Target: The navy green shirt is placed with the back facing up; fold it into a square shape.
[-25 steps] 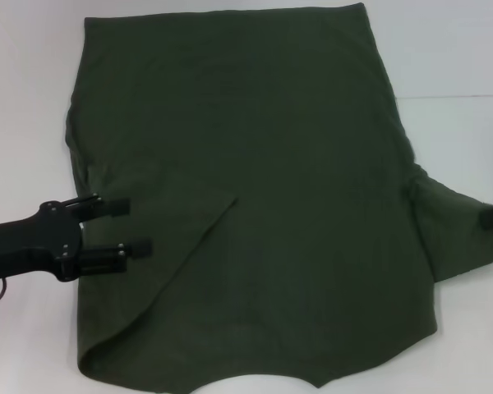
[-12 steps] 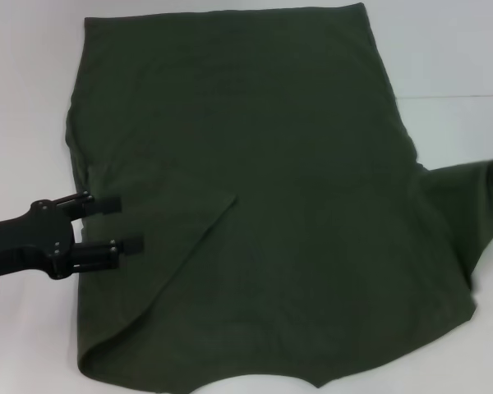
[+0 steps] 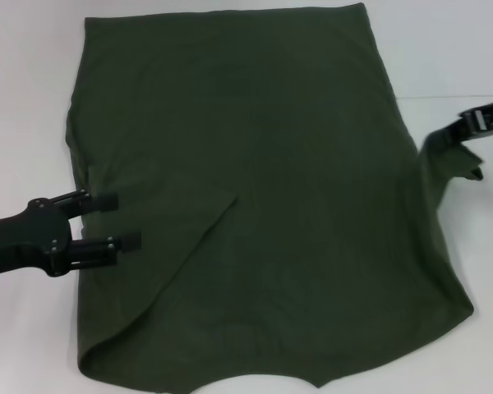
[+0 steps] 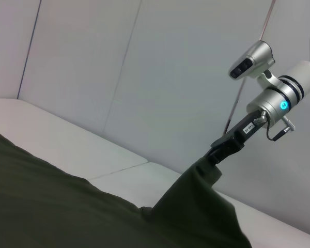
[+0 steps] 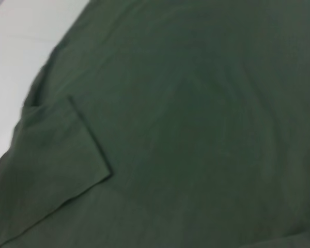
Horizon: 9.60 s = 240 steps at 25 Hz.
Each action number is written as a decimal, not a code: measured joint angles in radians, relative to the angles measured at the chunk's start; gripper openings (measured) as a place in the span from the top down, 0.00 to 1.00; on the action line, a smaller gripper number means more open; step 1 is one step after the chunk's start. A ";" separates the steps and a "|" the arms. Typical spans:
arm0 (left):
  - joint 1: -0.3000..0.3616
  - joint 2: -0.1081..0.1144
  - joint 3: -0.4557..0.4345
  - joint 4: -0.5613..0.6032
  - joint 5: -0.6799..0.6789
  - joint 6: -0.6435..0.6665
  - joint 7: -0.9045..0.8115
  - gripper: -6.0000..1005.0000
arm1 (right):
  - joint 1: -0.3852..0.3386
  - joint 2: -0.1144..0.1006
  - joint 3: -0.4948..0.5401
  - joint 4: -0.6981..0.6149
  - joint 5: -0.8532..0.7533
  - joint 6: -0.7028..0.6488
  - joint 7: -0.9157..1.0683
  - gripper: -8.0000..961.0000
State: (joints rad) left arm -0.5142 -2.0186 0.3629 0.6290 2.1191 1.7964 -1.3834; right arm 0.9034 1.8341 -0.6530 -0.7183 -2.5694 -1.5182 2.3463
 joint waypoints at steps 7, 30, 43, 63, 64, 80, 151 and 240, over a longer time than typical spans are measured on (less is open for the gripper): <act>0.002 0.002 -0.019 0.000 0.002 0.003 -0.002 0.10 | 0.087 0.040 -0.126 0.080 -0.003 0.052 0.035 0.94; -0.002 0.006 -0.018 0.010 -0.002 0.008 -0.021 0.10 | 0.045 0.009 -0.164 0.187 0.088 0.142 0.268 0.32; -0.006 0.005 -0.011 0.009 -0.002 0.013 -0.021 0.10 | -0.028 0.010 -0.175 0.276 0.088 0.307 0.210 0.04; -0.003 0.003 -0.010 0.008 -0.002 0.021 -0.021 0.10 | -0.065 0.074 -0.178 0.280 0.095 0.443 0.137 0.03; -0.002 0.003 -0.010 0.008 -0.002 0.021 -0.021 0.10 | -0.066 0.078 -0.178 0.280 0.096 0.451 0.134 0.03; 0.000 0.002 -0.015 0.009 -0.002 0.026 -0.022 0.10 | -0.074 0.097 -0.174 0.281 0.145 0.476 0.128 0.03; -0.001 0.000 -0.011 0.003 -0.001 0.037 -0.021 0.10 | -0.072 0.077 -0.106 0.323 0.156 0.466 0.134 0.03; -0.008 0.062 -0.077 0.140 0.316 0.195 -0.978 0.10 | -0.205 0.024 -0.196 0.212 0.507 -0.097 -0.689 0.04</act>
State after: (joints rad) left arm -0.5220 -1.9562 0.2857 0.7691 2.4353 1.9913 -2.3616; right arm 0.6980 1.8583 -0.8486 -0.5063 -2.0627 -1.6150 1.6568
